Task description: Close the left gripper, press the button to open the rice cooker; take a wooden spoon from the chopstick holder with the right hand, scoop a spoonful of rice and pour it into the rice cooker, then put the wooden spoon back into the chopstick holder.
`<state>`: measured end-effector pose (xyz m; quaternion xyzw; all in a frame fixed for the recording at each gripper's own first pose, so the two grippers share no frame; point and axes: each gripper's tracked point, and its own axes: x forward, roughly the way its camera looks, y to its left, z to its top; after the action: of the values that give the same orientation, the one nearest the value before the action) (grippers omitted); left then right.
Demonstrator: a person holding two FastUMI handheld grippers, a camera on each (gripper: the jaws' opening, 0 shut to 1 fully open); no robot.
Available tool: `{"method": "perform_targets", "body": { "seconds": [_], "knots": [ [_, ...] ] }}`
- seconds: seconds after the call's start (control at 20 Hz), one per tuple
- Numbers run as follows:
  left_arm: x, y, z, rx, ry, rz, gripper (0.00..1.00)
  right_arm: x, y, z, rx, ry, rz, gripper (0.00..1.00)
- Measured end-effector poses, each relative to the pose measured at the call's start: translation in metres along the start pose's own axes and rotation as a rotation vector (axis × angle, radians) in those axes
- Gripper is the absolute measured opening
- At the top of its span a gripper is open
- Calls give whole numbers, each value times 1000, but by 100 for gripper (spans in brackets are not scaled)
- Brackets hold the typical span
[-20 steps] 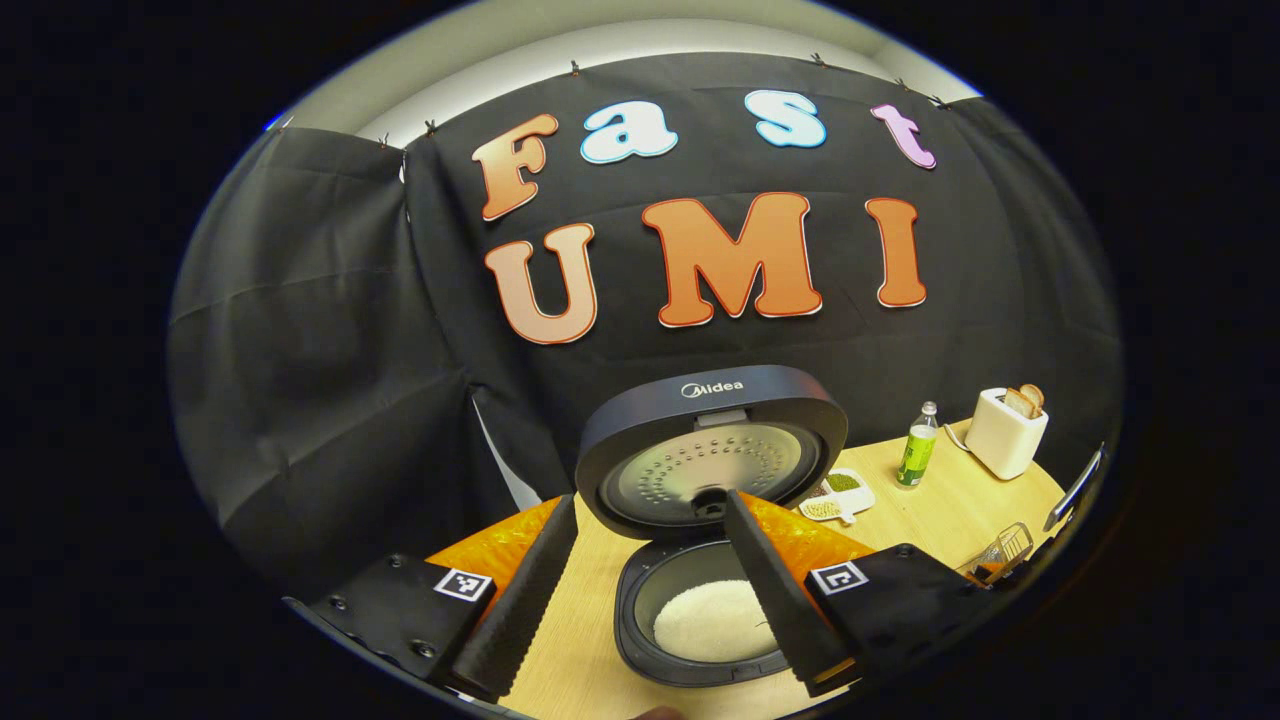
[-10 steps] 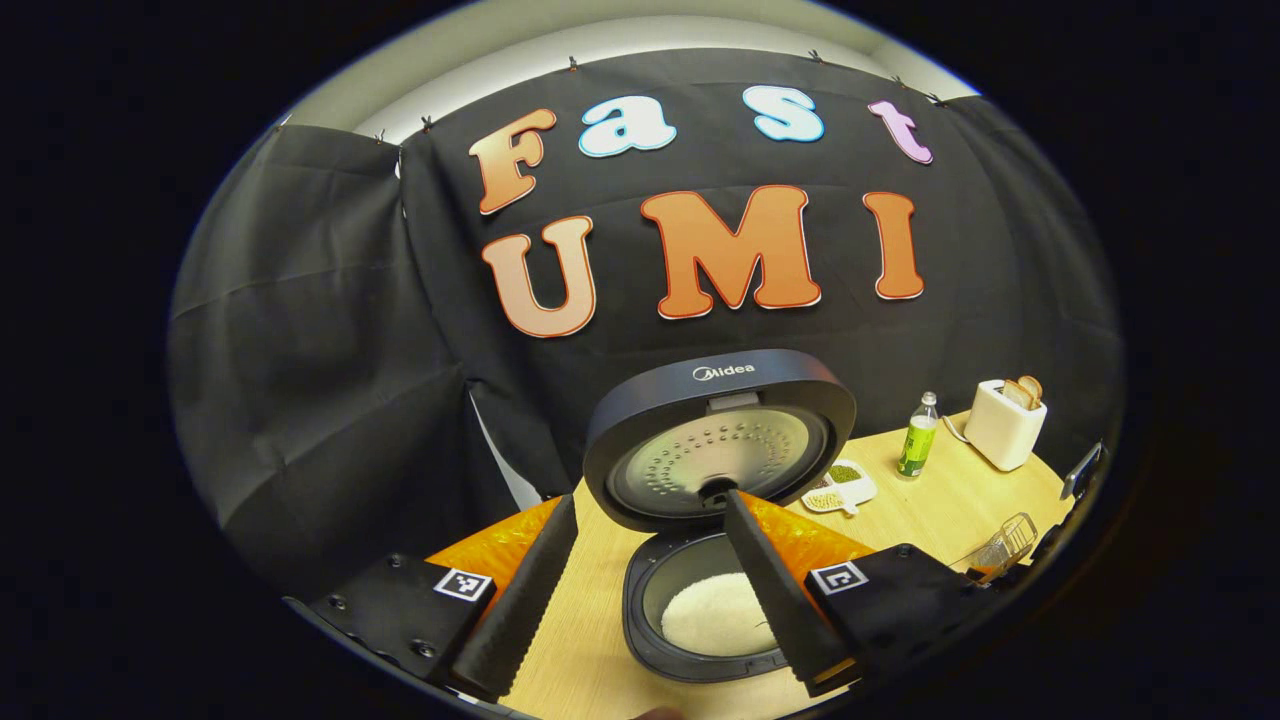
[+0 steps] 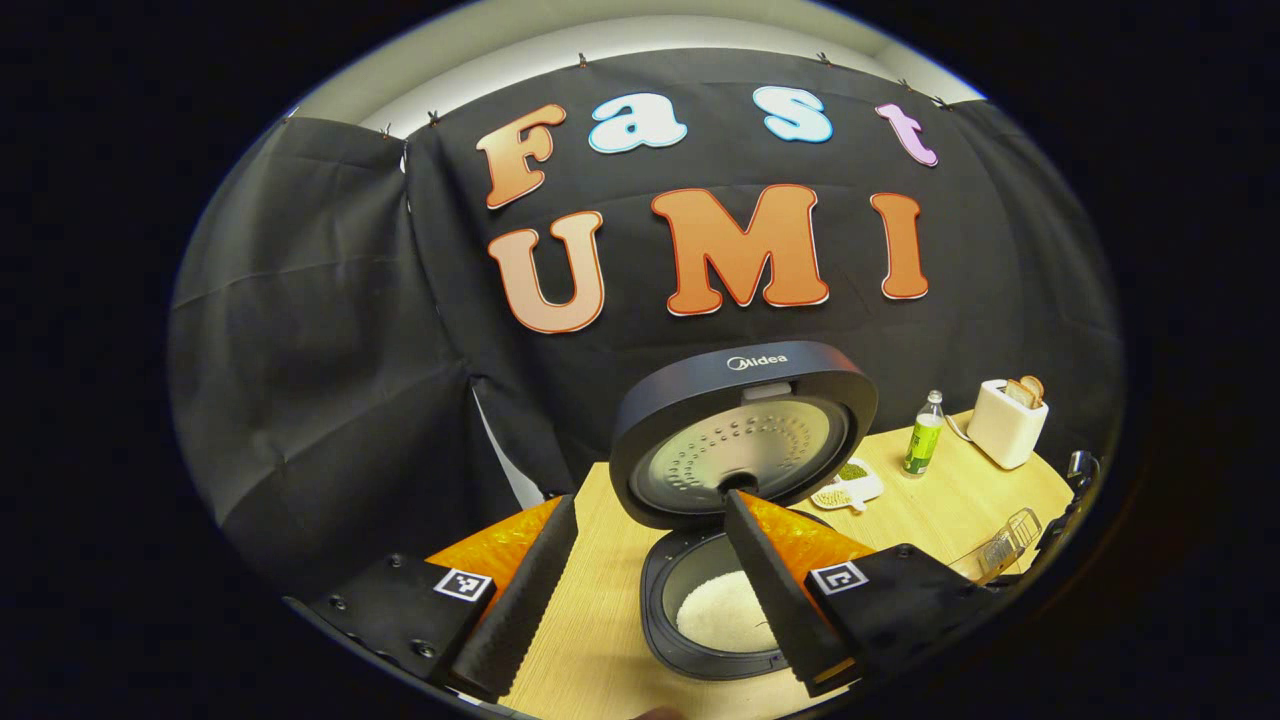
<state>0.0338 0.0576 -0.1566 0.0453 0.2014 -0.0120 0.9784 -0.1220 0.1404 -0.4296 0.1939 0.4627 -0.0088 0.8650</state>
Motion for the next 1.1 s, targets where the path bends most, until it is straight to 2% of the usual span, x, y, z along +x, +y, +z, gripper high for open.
{"method": "perform_targets", "body": {
  "seconds": [0.35, 0.55, 0.7, 0.85, 1.1],
  "knots": [
    [6, 0, 2, -5, -3, -8, 100, 1, 12, -10, 120, 96, 86, 13],
    [7, -1, 2, -9, 0, -7, 100, 0, 19, -11, 214, 145, 164, 13],
    [7, -4, 1, -17, 5, -5, 100, 2, 11, -10, 299, 173, 184, 13],
    [7, -7, 3, -13, 4, 2, 100, -5, 9, -1, 389, 177, 240, 13],
    [7, -15, 11, -15, -7, 5, 100, -10, 0, 23, 472, 172, 313, 13]
  ]
}}
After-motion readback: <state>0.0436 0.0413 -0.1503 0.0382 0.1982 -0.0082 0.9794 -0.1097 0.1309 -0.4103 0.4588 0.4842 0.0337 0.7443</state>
